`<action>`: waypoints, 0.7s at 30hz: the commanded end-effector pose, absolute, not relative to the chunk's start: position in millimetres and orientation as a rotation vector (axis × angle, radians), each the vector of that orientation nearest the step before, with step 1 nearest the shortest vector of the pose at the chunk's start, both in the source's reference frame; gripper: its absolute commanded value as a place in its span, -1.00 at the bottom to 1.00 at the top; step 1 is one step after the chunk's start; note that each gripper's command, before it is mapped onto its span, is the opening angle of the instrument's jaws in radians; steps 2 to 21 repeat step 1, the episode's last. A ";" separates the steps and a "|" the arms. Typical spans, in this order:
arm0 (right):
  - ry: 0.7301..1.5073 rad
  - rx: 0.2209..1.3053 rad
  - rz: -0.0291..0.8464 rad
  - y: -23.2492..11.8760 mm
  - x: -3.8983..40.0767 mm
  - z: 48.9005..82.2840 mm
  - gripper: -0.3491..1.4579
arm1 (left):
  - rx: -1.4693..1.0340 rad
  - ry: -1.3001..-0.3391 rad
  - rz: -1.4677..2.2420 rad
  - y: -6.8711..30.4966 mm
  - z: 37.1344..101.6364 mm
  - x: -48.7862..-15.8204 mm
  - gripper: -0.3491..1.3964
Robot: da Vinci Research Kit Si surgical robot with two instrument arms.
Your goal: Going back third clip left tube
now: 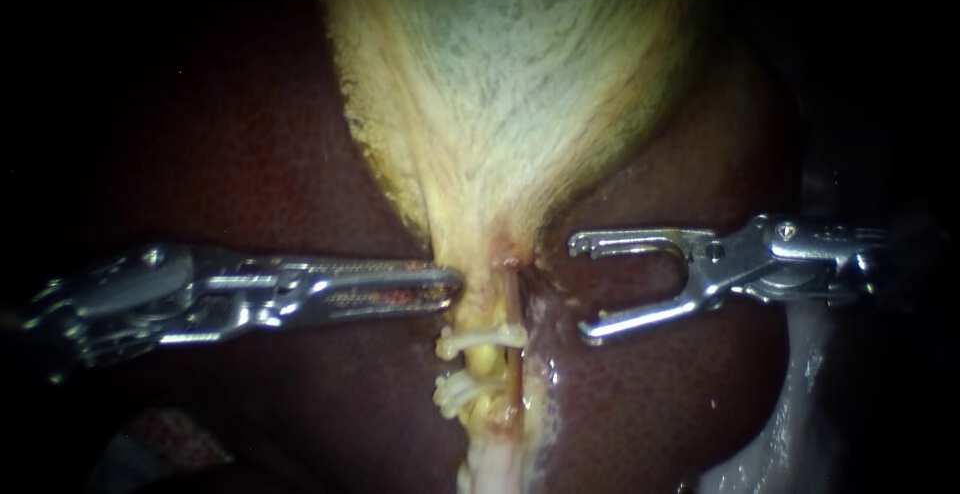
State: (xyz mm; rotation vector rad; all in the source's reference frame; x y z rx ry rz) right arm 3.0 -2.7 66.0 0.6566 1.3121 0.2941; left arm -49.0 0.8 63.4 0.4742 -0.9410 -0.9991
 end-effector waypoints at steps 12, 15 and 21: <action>1.312 0.657 0.294 -2.6 3.0 66.0 0.05 | 0.474 -0.941 -0.999 0.8 63.4 -49.0 -1.00; 1.312 0.657 0.294 -2.6 3.0 66.0 0.05 | 0.474 -0.941 -0.999 0.8 63.4 -49.0 -1.00; 1.312 0.657 0.294 -2.6 3.0 66.0 0.05 | 0.474 -0.941 -0.999 0.8 63.4 -49.0 -1.00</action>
